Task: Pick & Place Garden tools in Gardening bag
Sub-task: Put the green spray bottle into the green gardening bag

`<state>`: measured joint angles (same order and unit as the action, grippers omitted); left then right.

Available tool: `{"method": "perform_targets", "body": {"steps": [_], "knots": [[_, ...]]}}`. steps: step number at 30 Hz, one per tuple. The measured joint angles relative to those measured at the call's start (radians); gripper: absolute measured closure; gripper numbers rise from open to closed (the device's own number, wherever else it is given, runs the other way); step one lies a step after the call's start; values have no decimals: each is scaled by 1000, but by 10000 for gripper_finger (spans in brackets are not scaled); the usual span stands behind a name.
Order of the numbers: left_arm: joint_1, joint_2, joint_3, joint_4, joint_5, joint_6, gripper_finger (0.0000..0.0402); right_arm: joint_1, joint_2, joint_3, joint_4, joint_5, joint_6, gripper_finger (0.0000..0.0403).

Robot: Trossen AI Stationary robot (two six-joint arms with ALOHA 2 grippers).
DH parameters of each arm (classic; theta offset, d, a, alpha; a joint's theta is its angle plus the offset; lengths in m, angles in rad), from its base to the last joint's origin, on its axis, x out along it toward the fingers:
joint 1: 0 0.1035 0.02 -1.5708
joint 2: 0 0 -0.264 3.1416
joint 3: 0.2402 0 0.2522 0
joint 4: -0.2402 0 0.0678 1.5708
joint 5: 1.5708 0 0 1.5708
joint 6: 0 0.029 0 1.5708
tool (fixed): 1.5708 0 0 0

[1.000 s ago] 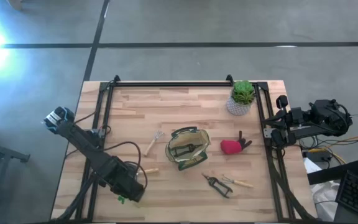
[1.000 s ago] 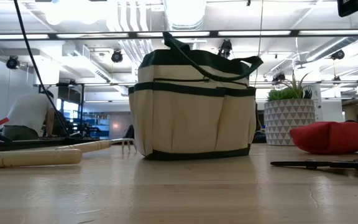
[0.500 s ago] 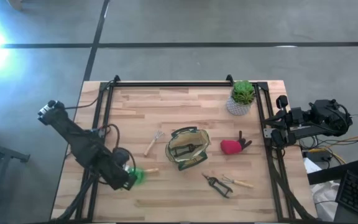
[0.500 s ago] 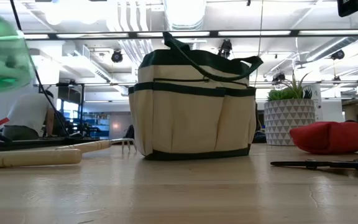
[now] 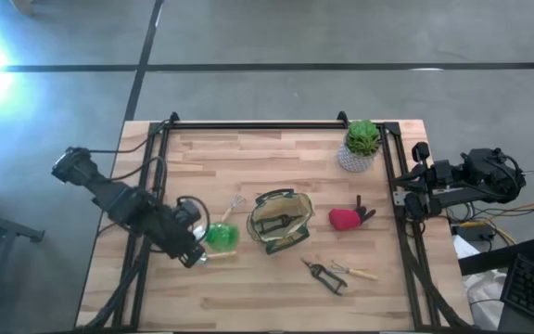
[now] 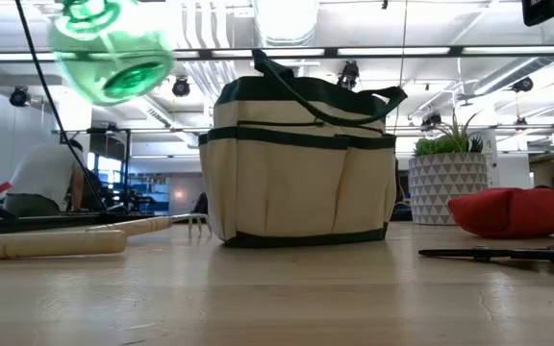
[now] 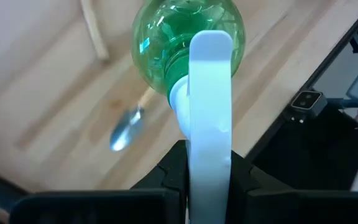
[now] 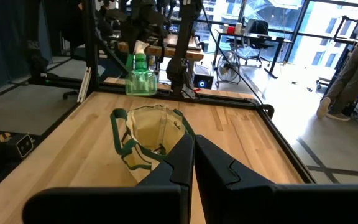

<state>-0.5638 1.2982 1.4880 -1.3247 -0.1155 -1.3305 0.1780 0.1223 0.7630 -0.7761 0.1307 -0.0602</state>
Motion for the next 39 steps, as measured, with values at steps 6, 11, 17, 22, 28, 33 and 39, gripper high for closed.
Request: {"method": "perform_targets", "body": {"steps": [6, 11, 17, 22, 28, 33, 39], "knots": [[89, 5, 51, 3, -2, 212, 352, 0, 0, 0, 0, 0, 0, 394], [143, 6, 110, 4, -3, 342, 352, 0, 0, 0, 0, 0, 0, 394], [178, 6, 166, -6, -3, 457, 352, 0, 0, 0, 0, 0, 0, 394], [185, 6, 189, -12, -13, 537, 352, 0, 0, 0, 0, 0, 0, 394], [205, 7, 202, -21, -18, 595, 352, 0, 0, 0, 0, 0, 0, 394], [236, 7, 203, -20, -17, 641, 352, 0, 0, 0, 0, 0, 0, 394], [274, 16, 203, -21, -18, 725, 352, 0, 0, 0, 0, 0, 0, 394]]}}
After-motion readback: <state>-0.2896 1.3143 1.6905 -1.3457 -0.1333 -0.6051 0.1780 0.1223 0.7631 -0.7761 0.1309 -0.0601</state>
